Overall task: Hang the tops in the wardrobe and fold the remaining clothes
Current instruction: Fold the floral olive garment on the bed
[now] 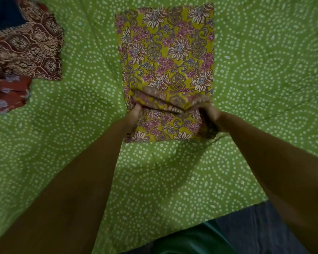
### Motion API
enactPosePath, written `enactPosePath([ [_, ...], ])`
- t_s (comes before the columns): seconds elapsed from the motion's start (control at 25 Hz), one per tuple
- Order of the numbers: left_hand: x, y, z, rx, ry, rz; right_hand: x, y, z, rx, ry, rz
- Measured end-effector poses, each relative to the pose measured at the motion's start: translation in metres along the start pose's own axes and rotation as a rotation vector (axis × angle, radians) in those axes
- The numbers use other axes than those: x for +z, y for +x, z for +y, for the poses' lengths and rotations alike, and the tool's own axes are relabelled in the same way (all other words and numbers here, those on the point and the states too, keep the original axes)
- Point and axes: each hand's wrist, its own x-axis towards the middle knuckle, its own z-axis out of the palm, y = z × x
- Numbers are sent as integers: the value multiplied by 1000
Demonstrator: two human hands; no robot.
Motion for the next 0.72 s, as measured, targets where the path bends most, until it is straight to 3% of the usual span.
enactPosePath([
  [0.16,-4,-7,4,59,10,-62,-5,7,11,-19,127,94],
  [0.28,-10,-19,-17,49,13,-64,4,-9,31,-78,107,363],
  [0.44,-18,-47,-71,90,309,213,25,-36,77,-192,72,466],
  [0.6,-12,-88,-134,79,178,205,54,-68,121,-160,22,398],
  [0.72,-9,-106,-163,85,185,172,63,-91,142,-160,147,368],
])
